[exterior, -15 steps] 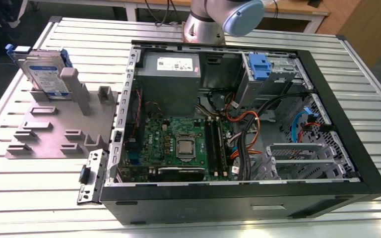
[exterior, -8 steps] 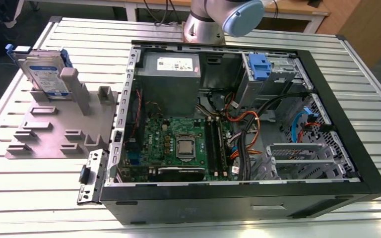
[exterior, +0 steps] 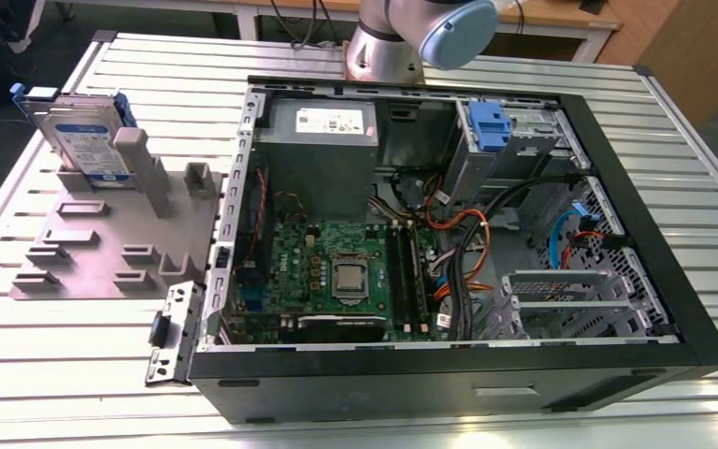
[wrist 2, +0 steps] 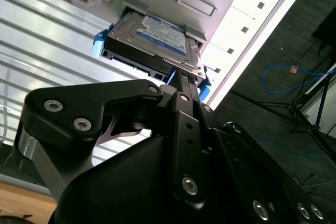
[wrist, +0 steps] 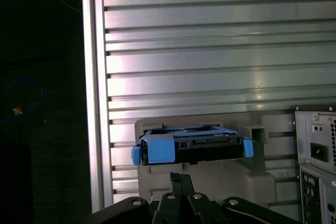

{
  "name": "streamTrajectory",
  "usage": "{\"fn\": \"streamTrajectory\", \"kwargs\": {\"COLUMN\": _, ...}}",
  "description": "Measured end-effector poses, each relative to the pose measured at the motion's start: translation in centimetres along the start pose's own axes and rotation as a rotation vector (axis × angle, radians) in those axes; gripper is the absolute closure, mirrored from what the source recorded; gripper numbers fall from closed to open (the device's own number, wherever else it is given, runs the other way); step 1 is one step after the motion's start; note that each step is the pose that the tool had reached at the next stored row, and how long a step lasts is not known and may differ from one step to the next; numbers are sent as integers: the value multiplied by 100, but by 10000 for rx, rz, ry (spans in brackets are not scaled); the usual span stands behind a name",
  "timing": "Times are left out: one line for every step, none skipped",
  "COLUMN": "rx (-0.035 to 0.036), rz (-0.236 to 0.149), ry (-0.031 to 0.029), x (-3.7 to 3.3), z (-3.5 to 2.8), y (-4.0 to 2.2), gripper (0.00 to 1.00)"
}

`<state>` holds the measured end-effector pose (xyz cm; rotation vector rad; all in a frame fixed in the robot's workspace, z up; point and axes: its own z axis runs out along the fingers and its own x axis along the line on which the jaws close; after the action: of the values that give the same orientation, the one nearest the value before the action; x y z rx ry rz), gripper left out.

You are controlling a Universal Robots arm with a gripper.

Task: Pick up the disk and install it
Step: 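Pick up the disk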

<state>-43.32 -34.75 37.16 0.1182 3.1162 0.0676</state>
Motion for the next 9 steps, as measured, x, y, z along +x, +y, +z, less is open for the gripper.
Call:
{"fn": "streamTrajectory", "kwargs": {"rx": 0, "rz": 0, "ry": 0, "x": 0, "z": 0, "y": 0, "gripper": 89}}
{"fn": "streamTrajectory", "kwargs": {"rx": 0, "rz": 0, "ry": 0, "x": 0, "z": 0, "y": 0, "gripper": 89}}
{"fn": "streamTrajectory", "kwargs": {"rx": 0, "rz": 0, "ry": 0, "x": 0, "z": 0, "y": 0, "gripper": 89}}
{"fn": "streamTrajectory", "kwargs": {"rx": 0, "rz": -10, "ry": 0, "x": 0, "z": 0, "y": 0, "gripper": 89}}
{"fn": "streamTrajectory", "kwargs": {"rx": -1, "rz": -43, "ry": 2, "x": 0, "z": 0, "y": 0, "gripper": 89}}
{"fn": "streamTrajectory", "kwargs": {"rx": -2, "rz": -119, "ry": 6, "x": 1, "z": 0, "y": 0, "gripper": 89}}
{"fn": "streamTrajectory", "kwargs": {"rx": -4, "rz": -232, "ry": 11, "x": 1, "z": 0, "y": 0, "gripper": 89}}
{"fn": "streamTrajectory", "kwargs": {"rx": -8, "rz": -383, "ry": 17, "x": 1, "z": 0, "y": 0, "gripper": 89}}
{"fn": "streamTrajectory", "kwargs": {"rx": -12, "rz": -544, "ry": 24, "x": 1, "z": 1, "y": 0, "gripper": 89}}
